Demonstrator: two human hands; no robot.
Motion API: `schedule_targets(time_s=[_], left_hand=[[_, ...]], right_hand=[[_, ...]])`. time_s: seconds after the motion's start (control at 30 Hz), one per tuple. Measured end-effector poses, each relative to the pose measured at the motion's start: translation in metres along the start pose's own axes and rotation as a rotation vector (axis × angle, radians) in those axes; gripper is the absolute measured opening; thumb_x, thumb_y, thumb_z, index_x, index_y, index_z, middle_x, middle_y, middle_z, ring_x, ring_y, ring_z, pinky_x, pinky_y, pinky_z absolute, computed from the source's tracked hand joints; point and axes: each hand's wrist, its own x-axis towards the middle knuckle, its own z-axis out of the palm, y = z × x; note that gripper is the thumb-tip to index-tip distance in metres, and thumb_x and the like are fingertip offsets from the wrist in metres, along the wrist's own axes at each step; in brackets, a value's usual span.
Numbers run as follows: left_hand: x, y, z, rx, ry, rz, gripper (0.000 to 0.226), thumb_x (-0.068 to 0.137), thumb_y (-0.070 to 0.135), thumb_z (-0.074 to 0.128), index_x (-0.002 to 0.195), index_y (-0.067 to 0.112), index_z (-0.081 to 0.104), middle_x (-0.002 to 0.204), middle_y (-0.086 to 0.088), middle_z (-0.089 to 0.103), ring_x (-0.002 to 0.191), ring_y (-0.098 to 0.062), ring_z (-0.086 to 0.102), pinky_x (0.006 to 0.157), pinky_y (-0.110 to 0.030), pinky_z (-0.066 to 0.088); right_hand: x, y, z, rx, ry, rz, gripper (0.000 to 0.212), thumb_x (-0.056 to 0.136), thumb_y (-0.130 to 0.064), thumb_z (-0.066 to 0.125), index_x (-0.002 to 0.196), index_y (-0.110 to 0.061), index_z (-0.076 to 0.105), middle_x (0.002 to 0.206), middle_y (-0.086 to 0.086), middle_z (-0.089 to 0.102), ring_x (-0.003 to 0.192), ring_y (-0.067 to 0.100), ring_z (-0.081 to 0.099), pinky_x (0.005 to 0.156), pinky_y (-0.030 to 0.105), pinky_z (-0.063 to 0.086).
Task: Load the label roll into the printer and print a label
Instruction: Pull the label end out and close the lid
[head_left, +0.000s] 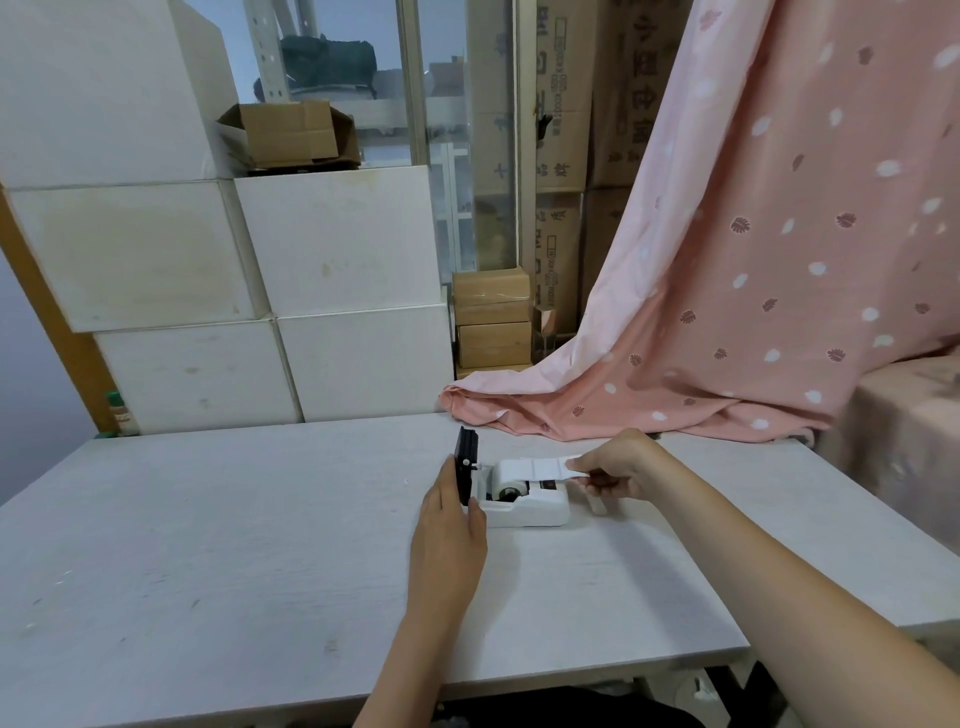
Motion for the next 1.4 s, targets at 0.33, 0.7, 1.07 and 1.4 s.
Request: schedule_targets(time_s=[0.33, 0.7, 1.07, 1.4], left_hand=[[0.0, -0.002, 0.0, -0.005, -0.048, 0.083, 0.064, 0.1, 0.019, 0.05, 0.157, 0.025, 0.022, 0.159, 0.008, 0.037, 0.143, -0.014, 0.039, 0.108, -0.025, 0.038], [-0.002, -0.001, 0.001, 0.056, -0.233, 0.213, 0.077, 0.097, 0.035, 0.052, 0.15, 0.06, 0.002, 0.168, 0.014, 0.006, 0.137, -0.007, 0.045, 0.093, -0.027, 0.053], [0.002, -0.012, 0.012, 0.239, -0.286, 0.311, 0.072, 0.091, 0.039, 0.052, 0.151, 0.055, 0.013, 0.168, 0.01, -0.001, 0.145, -0.014, 0.03, 0.102, -0.037, 0.05], [0.007, -0.011, 0.017, 0.38, -0.287, 0.379, 0.062, 0.096, 0.039, 0.046, 0.155, 0.04, 0.026, 0.166, 0.018, 0.015, 0.155, -0.021, 0.013, 0.125, -0.05, 0.017]], right_hand=[[0.005, 0.016, -0.004, 0.174, -0.021, 0.015, 0.008, 0.094, 0.01, 0.069, 0.093, 0.012, 0.061, 0.08, 0.021, 0.063, 0.069, 0.03, 0.067, 0.088, 0.056, 0.062], [0.005, 0.025, 0.004, 0.332, -0.089, 0.036, 0.008, 0.098, 0.017, 0.053, 0.1, 0.009, 0.054, 0.086, 0.025, 0.063, 0.07, 0.037, 0.069, 0.048, 0.048, 0.064], [-0.001, 0.021, 0.007, 0.344, -0.078, 0.024, 0.007, 0.097, 0.018, 0.055, 0.101, 0.011, 0.054, 0.086, 0.024, 0.061, 0.067, 0.035, 0.066, 0.046, 0.048, 0.063], [0.003, 0.025, 0.005, 0.381, -0.069, 0.034, 0.005, 0.098, 0.01, 0.061, 0.099, 0.008, 0.057, 0.085, 0.02, 0.059, 0.069, 0.032, 0.067, 0.085, 0.06, 0.061]])
